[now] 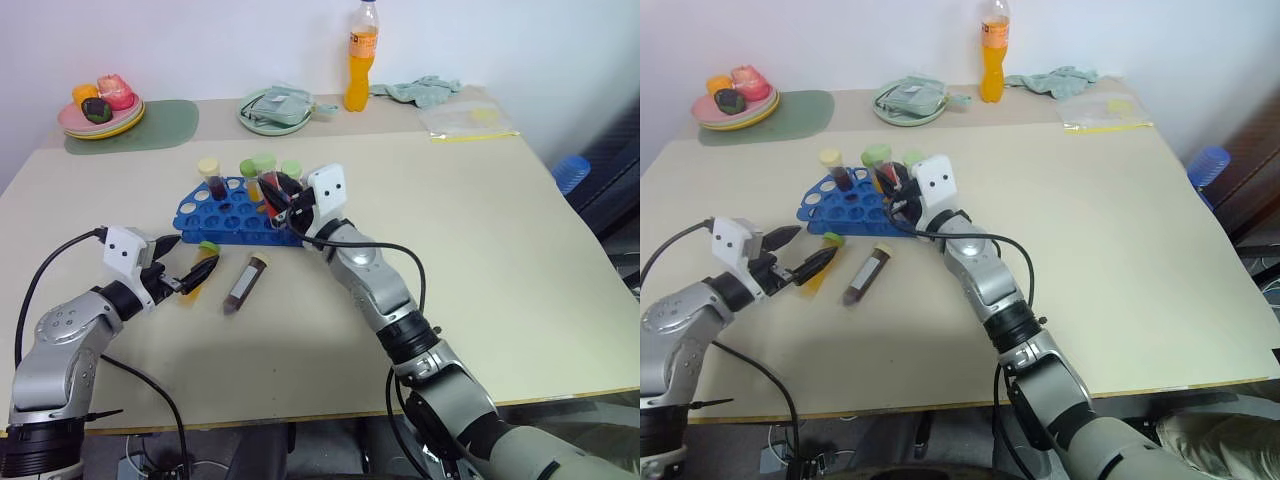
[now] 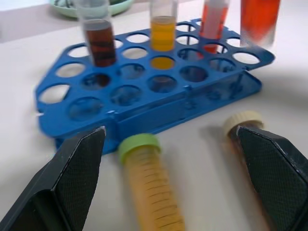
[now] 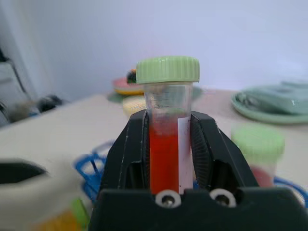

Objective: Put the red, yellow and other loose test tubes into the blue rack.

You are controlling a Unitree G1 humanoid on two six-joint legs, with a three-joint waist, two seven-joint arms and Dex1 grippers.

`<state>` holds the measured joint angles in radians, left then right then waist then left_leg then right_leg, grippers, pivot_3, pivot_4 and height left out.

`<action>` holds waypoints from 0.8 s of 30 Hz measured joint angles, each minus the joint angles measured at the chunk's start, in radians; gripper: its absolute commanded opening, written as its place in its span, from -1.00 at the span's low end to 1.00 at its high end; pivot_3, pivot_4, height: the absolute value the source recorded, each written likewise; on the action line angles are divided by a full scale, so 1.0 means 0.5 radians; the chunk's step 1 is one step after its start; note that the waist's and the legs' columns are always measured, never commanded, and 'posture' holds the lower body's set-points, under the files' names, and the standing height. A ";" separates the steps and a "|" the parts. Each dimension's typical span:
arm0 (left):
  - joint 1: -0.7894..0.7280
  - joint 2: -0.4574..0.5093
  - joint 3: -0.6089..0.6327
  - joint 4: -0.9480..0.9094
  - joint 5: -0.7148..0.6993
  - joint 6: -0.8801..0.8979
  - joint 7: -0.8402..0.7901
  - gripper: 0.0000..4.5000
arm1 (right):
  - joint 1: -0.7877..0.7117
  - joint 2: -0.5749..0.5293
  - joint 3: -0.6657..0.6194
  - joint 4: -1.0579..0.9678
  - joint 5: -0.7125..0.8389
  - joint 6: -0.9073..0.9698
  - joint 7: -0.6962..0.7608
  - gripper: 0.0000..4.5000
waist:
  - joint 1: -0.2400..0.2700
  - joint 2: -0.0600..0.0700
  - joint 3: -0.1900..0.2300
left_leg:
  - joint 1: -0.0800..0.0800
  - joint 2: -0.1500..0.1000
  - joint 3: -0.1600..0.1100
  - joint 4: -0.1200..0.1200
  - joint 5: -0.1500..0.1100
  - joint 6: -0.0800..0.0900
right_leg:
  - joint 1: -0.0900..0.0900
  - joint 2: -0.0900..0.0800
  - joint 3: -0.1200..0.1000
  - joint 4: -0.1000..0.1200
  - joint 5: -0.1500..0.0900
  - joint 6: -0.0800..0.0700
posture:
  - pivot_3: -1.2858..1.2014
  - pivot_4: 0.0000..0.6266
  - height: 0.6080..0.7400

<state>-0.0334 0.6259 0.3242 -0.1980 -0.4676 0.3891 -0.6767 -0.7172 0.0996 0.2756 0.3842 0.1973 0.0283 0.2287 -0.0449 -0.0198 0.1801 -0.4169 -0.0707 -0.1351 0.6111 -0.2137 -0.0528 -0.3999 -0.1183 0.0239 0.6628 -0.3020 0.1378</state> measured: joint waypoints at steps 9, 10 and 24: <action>0.065 -0.008 0.006 -0.046 -0.002 -0.002 0.016 1.00 | -0.043 0.055 -0.105 0.240 -0.136 -0.250 -0.004 -0.69 | -0.004 0.000 0.000 | 0.000 0.000 0.001 -0.001 0.001 -0.002 | -0.004 0.000 0.002 0.002 0.000 0.000 | 0.03 -0.52 1.00; 0.067 -0.008 0.006 -0.047 -0.002 -0.002 0.017 1.00 | -0.043 0.055 -0.113 0.251 -0.141 -0.266 0.005 -0.69 | -0.004 0.000 0.000 | 0.000 0.000 0.001 -0.001 0.001 -0.002 | -0.005 0.000 0.002 0.002 0.000 0.000 | 0.03 -0.52 1.00; 0.063 -0.018 0.006 -0.084 -0.006 0.038 0.040 1.00 | -0.034 0.055 -0.153 0.264 -0.178 -0.301 0.124 -0.69 | -0.004 0.000 0.000 | 0.000 0.000 0.001 -0.001 0.001 -0.002 | -0.004 0.000 0.002 0.003 0.000 0.000 | 0.03 -0.52 1.00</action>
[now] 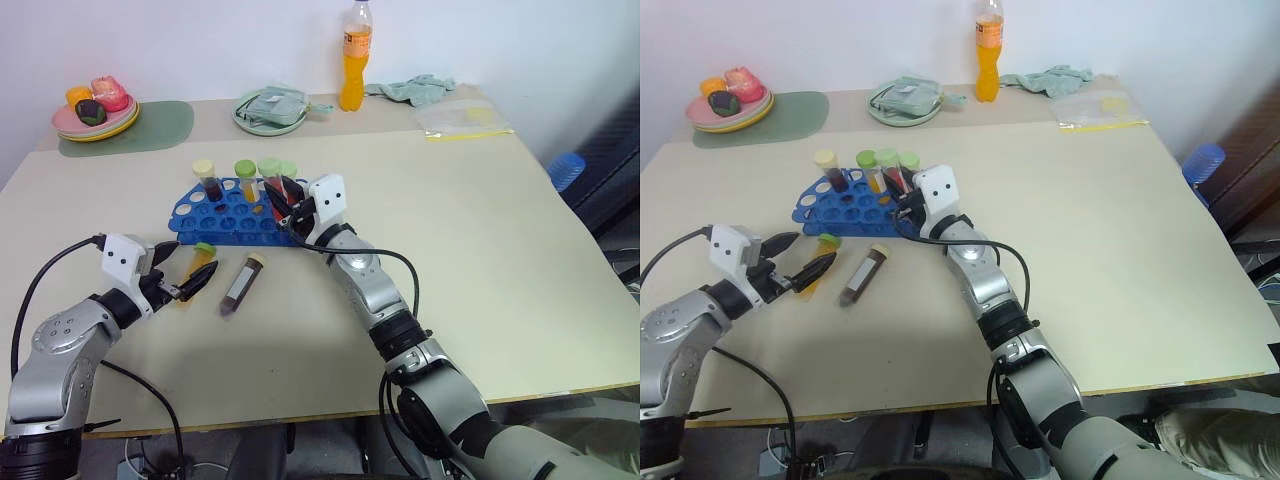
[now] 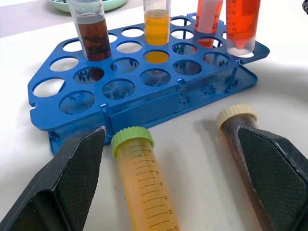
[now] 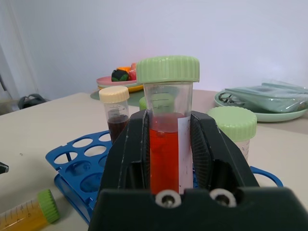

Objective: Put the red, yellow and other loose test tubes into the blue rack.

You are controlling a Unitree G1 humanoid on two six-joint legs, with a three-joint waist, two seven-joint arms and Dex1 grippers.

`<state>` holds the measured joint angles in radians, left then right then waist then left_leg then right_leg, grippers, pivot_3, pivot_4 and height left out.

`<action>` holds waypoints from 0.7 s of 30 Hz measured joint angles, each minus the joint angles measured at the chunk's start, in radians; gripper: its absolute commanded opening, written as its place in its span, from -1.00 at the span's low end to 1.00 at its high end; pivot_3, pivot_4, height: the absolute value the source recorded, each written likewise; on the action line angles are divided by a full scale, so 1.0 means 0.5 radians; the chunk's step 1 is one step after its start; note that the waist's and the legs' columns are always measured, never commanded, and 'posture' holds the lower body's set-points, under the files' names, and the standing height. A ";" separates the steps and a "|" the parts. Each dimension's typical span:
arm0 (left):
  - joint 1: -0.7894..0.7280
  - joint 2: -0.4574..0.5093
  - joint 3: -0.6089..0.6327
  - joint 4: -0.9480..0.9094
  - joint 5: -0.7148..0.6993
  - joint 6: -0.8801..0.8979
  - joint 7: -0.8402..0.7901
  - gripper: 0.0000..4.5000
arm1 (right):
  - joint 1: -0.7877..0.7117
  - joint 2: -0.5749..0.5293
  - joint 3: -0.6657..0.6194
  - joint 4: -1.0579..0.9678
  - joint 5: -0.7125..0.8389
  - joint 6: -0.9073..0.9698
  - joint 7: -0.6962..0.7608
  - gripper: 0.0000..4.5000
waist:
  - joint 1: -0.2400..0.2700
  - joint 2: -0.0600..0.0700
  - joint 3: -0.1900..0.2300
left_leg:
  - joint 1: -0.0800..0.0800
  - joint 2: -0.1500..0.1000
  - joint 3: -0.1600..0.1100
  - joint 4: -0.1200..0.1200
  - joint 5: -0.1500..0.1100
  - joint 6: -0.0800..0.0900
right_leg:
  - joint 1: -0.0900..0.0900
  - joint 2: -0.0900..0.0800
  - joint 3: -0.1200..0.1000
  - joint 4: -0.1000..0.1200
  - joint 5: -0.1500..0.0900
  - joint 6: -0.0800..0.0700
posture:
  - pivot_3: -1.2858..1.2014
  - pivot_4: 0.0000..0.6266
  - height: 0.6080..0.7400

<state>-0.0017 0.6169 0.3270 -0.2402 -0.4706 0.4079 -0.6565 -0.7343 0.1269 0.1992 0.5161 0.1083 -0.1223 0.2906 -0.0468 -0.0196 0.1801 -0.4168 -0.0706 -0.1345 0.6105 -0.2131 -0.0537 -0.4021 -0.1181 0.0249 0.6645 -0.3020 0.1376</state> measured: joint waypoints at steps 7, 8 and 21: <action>-0.008 0.000 -0.001 -0.009 -0.001 0.012 0.010 1.00 | 0.000 0.000 -0.025 0.025 -0.014 -0.039 0.009 -0.69 | 0.000 0.000 0.000 | 0.000 0.000 0.000 0.000 0.000 0.000 | 0.000 0.000 0.000 0.000 0.000 0.000 | 0.03 -0.52 1.00; -0.009 0.000 -0.001 -0.015 -0.002 0.014 0.010 1.00 | 0.000 0.000 -0.027 0.028 -0.013 -0.042 0.014 -0.69 | 0.000 0.000 0.000 | 0.000 0.000 0.000 0.000 0.000 0.000 | 0.000 0.000 0.000 0.000 0.000 0.000 | 0.03 -0.52 1.00; -0.007 0.000 -0.001 -0.047 -0.012 0.047 0.008 1.00 | 0.035 0.001 -0.027 0.038 -0.016 -0.048 0.057 -0.69 | -0.001 0.000 0.000 | 0.000 0.000 0.000 0.000 0.000 0.000 | 0.000 0.000 0.000 0.000 0.000 0.000 | 0.03 -0.52 1.00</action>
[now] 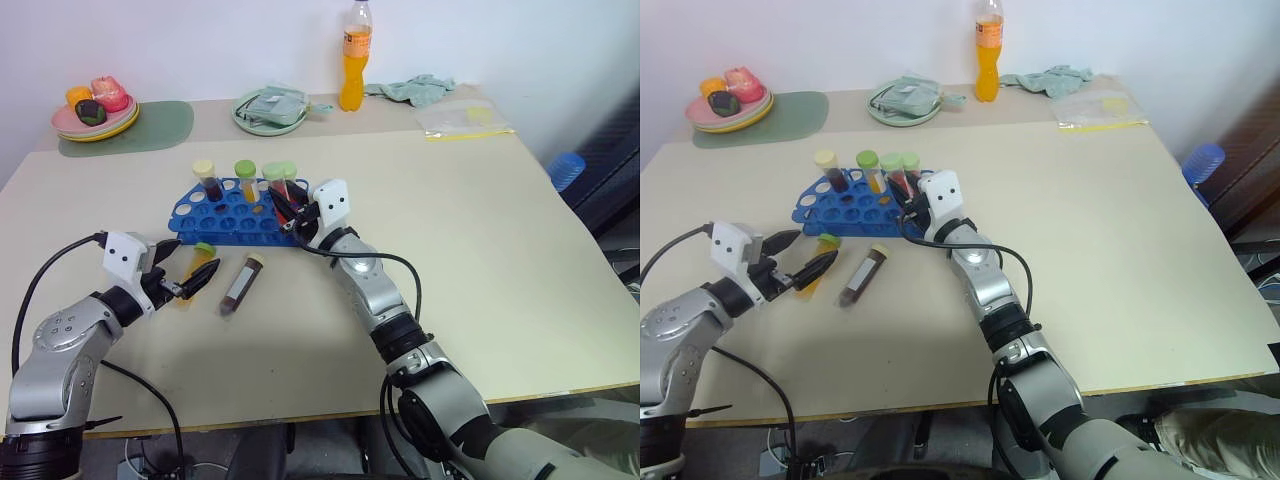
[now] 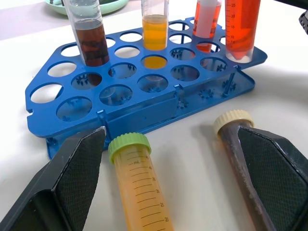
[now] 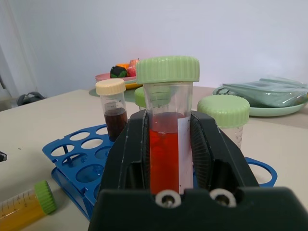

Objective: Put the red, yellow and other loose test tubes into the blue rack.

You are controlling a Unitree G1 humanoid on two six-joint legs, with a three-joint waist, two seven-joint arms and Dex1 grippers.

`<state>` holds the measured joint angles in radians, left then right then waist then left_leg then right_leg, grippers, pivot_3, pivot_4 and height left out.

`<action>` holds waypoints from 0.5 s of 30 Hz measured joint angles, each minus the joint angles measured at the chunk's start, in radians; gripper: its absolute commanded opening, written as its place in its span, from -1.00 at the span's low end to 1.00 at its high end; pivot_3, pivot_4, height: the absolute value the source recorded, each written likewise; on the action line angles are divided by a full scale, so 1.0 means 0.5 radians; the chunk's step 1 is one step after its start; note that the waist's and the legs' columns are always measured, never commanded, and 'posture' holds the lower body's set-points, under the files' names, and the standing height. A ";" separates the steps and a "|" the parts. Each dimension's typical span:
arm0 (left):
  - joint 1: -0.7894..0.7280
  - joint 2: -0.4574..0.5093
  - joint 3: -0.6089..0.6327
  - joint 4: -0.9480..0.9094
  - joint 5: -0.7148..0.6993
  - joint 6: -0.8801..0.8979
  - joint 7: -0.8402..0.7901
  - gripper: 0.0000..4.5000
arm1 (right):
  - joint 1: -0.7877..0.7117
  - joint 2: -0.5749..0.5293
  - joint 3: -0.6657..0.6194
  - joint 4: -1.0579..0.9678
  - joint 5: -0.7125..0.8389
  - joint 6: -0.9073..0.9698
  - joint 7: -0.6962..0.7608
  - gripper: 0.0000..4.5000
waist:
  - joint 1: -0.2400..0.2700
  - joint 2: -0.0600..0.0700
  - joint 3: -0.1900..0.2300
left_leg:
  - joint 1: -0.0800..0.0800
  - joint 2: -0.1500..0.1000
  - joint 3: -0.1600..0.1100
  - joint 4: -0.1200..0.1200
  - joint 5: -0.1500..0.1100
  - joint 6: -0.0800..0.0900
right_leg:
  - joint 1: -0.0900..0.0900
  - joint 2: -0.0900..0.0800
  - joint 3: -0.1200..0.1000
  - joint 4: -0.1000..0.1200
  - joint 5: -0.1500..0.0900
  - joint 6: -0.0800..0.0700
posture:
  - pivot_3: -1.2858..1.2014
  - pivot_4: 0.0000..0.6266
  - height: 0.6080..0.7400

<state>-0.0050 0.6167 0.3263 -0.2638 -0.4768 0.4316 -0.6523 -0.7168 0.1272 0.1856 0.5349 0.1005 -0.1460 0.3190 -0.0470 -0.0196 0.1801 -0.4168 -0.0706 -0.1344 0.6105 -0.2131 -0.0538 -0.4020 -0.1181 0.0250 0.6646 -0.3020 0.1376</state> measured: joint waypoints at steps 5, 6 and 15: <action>0.005 -0.003 -0.001 -0.033 -0.013 0.007 0.006 1.00 | -0.001 0.001 -0.004 0.033 -0.020 -0.044 -0.032 -0.69 | 0.000 0.000 0.000 | 0.000 0.000 0.000 0.000 0.000 0.000 | 0.000 0.000 0.000 0.000 0.000 0.000 | 0.03 -0.52 1.00; 0.005 -0.003 -0.001 -0.033 -0.014 0.011 0.008 1.00 | -0.001 0.001 -0.007 0.038 -0.016 -0.050 -0.022 -0.69 | 0.000 0.000 0.000 | 0.000 0.000 0.000 0.000 0.000 0.000 | 0.000 0.000 0.000 0.000 0.000 0.000 | 0.03 -0.52 1.00; 0.042 -0.016 0.007 -0.002 -0.017 0.020 0.007 1.00 | 0.014 0.001 -0.013 -0.061 0.028 -0.059 0.081 0.99 | -0.001 0.001 0.000 | 0.000 0.000 0.000 0.000 0.000 0.000 | 0.000 0.000 0.000 0.000 0.000 0.000 | 0.03 -0.52 1.00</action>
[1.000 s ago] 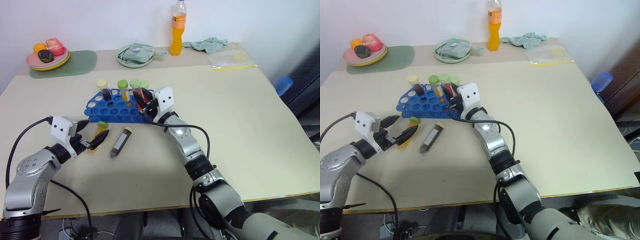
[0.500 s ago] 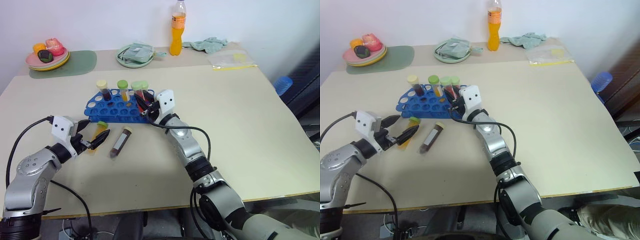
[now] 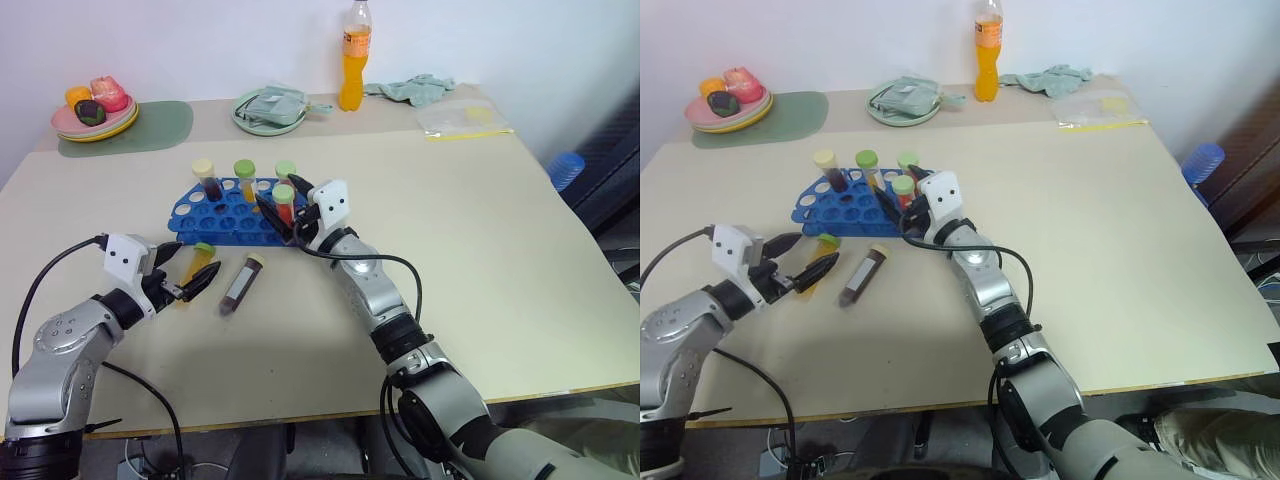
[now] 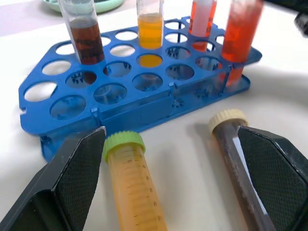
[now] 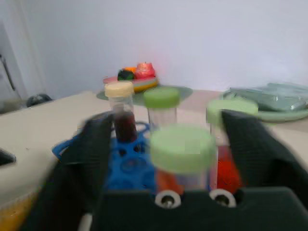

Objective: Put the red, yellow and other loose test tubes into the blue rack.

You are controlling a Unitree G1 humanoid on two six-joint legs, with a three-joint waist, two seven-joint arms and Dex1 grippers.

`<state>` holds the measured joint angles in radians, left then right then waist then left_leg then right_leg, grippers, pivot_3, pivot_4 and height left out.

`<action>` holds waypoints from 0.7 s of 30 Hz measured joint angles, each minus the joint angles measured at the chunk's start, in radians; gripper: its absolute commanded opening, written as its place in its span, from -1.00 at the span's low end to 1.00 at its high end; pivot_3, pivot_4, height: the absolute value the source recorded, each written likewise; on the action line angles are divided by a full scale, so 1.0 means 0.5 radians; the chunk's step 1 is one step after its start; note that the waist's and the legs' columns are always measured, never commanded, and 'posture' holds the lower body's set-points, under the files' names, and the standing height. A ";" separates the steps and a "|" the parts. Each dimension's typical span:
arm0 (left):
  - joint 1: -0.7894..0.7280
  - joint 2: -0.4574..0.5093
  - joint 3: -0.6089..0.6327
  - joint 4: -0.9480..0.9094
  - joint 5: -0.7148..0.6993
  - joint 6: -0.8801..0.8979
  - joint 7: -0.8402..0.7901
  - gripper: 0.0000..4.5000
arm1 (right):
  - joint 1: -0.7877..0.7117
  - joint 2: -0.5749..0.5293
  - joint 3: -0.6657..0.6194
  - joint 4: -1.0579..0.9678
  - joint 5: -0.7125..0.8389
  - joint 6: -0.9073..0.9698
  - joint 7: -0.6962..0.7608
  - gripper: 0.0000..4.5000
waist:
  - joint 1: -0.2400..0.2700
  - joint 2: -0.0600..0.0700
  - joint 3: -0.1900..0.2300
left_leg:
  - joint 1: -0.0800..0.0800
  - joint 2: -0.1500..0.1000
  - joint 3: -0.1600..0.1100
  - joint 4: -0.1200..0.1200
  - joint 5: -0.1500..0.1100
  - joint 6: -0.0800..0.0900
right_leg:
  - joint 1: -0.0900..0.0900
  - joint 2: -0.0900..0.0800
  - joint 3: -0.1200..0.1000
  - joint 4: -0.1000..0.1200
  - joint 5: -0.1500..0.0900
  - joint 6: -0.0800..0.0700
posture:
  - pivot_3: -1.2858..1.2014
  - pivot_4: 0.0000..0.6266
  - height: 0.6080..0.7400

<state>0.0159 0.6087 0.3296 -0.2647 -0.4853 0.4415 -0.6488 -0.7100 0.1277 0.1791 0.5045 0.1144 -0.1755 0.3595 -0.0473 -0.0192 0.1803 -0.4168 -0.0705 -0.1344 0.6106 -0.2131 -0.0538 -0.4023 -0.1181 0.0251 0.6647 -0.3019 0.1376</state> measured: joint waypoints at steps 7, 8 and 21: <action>-0.050 0.063 0.039 -0.006 -0.014 0.176 0.127 1.00 | 0.087 -0.107 -0.031 -0.558 0.070 0.166 0.039 0.99 | 0.015 -0.001 -0.001 | 0.000 -0.001 -0.003 0.003 0.000 0.000 | -0.003 -0.001 -0.001 -0.001 0.000 0.000 | 0.03 -0.52 1.00; -0.095 0.104 0.042 -0.040 -0.017 0.278 0.180 1.00 | 0.118 -0.182 -0.043 -0.659 0.084 0.246 0.060 0.99 | 0.021 -0.001 -0.001 | 0.000 -0.001 -0.003 0.003 0.000 0.000 | -0.003 -0.001 -0.001 -0.001 0.000 0.000 | 0.03 -0.52 1.00; -1.143 0.363 -0.098 -0.410 -0.427 2.215 0.681 1.00 | 0.560 -1.183 -0.086 -1.547 0.307 1.035 0.763 0.99 | -0.006 0.000 0.001 | 0.002 0.000 0.002 0.004 -0.002 0.003 | 0.007 0.003 -0.002 0.000 -0.001 0.001 | 0.03 -0.52 1.00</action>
<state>-0.5555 0.7900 0.2809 -0.4696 -0.6988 1.5488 -0.3081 -0.4298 -0.4636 0.1362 -0.2690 0.2680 0.3423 0.7411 -0.0504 -0.0194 0.1806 -0.4160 -0.0706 -0.1334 0.6125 -0.2139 -0.0523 -0.3988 -0.1167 0.0243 0.6649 -0.3023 0.1383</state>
